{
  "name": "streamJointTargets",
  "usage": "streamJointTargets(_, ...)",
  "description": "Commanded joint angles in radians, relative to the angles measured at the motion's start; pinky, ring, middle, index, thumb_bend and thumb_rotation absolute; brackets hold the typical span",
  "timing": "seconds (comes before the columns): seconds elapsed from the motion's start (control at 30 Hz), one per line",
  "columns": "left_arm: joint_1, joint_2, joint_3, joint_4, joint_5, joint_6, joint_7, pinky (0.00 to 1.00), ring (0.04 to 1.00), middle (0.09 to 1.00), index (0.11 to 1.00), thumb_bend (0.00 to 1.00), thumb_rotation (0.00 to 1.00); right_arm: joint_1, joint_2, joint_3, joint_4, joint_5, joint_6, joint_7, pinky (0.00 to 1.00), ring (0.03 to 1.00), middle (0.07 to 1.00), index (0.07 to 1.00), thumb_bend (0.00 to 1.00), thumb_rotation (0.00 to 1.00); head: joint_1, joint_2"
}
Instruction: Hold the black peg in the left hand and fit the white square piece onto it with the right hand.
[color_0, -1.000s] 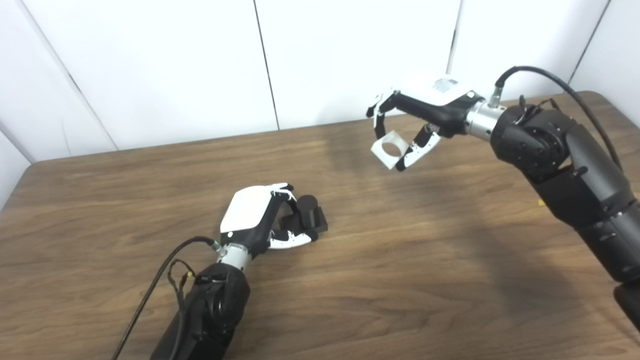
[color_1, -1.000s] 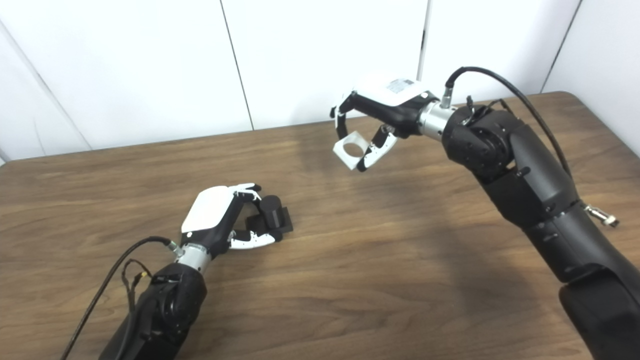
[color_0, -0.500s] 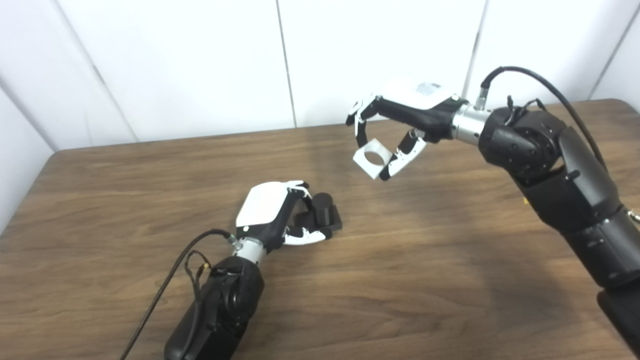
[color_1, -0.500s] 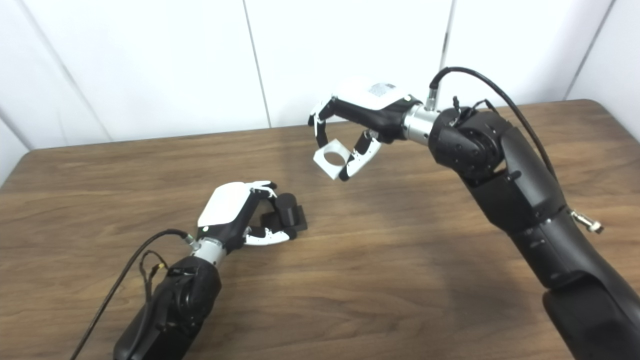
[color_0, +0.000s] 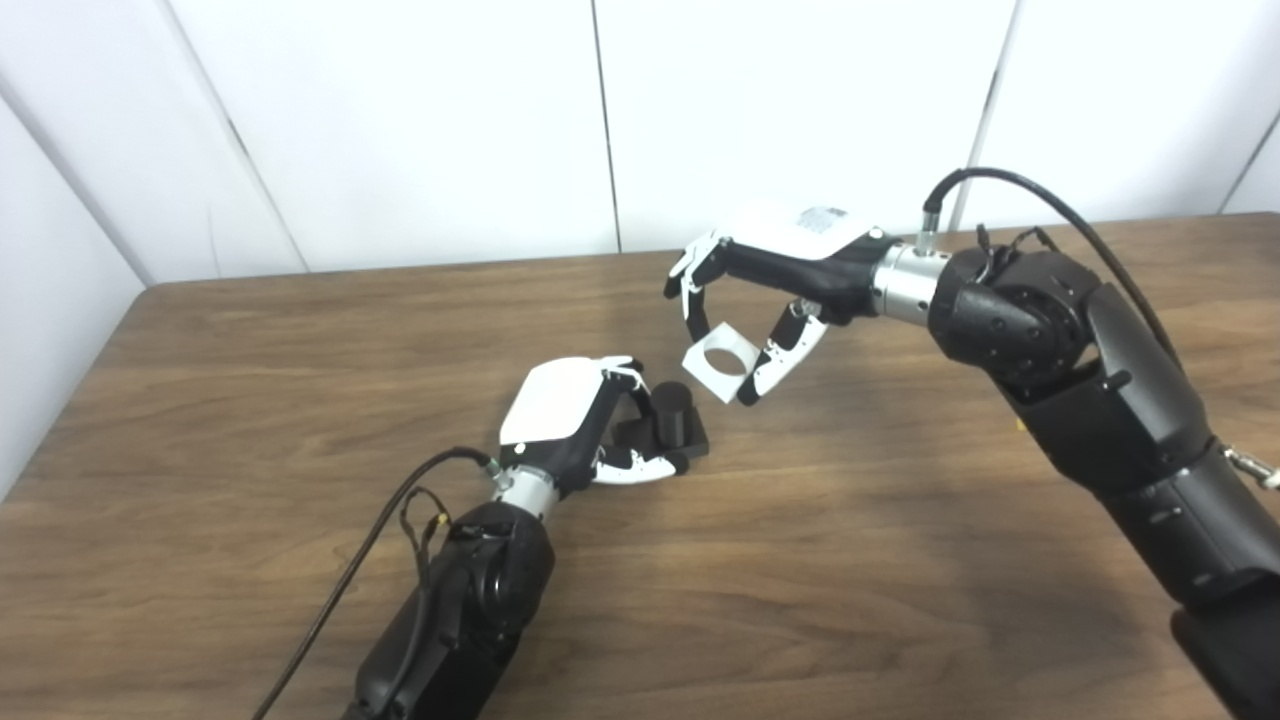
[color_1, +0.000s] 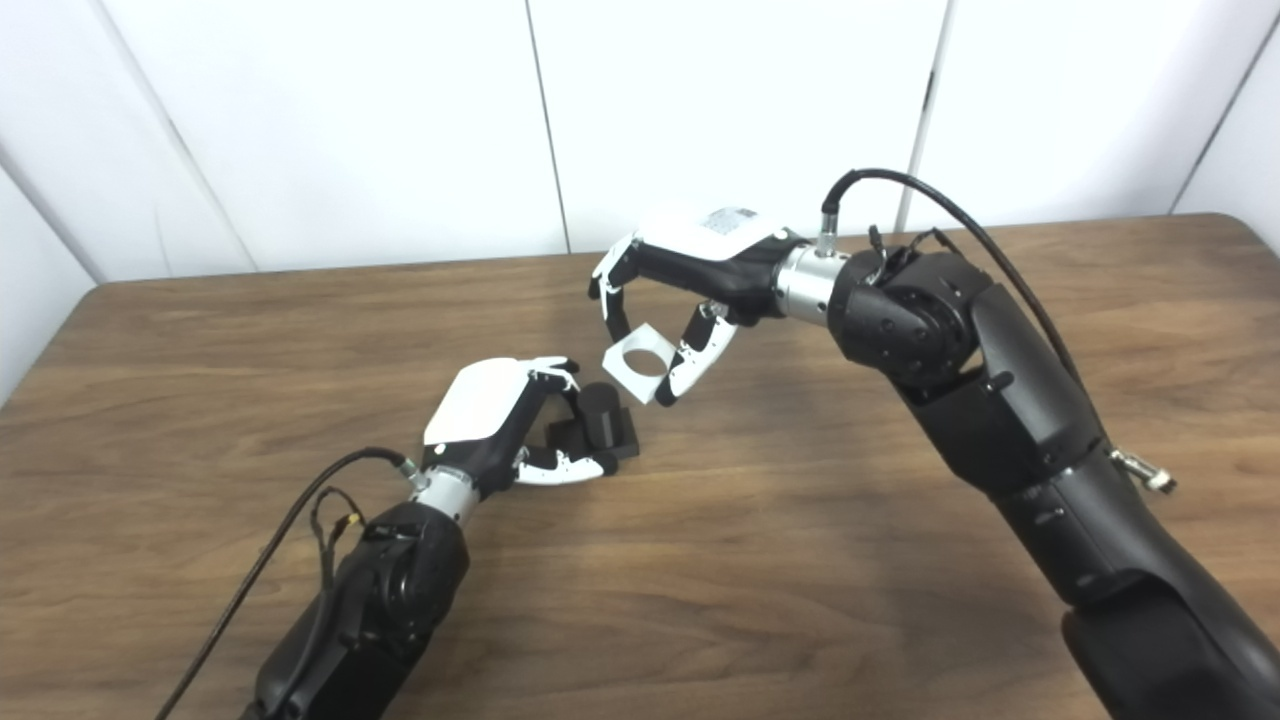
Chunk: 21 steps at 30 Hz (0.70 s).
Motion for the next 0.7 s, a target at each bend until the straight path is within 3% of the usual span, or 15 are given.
streamJointTargets(0.0, 0.023, 0.004, -0.032, 0.072, 0.039, 0.053, -0.057, 0.79, 0.849, 0.845, 0.492, 0.52, 0.08, -0.064, 0.014, -0.005, -0.014, -0.002, 0.021, -0.004, 0.83, 0.861, 0.783, 0.480, 0.52, 0.14, 0.003, 0.001)
streamJointTargets(0.67, 0.022, 0.000, -0.052, 0.053, 0.043, 0.062, -0.076, 0.81, 0.854, 0.846, 0.492, 0.52, 0.08, -0.082, 0.066, 0.022, 0.108, -0.062, 0.021, -0.026, 0.89, 0.874, 0.786, 0.481, 0.52, 0.13, 0.034, 0.006)
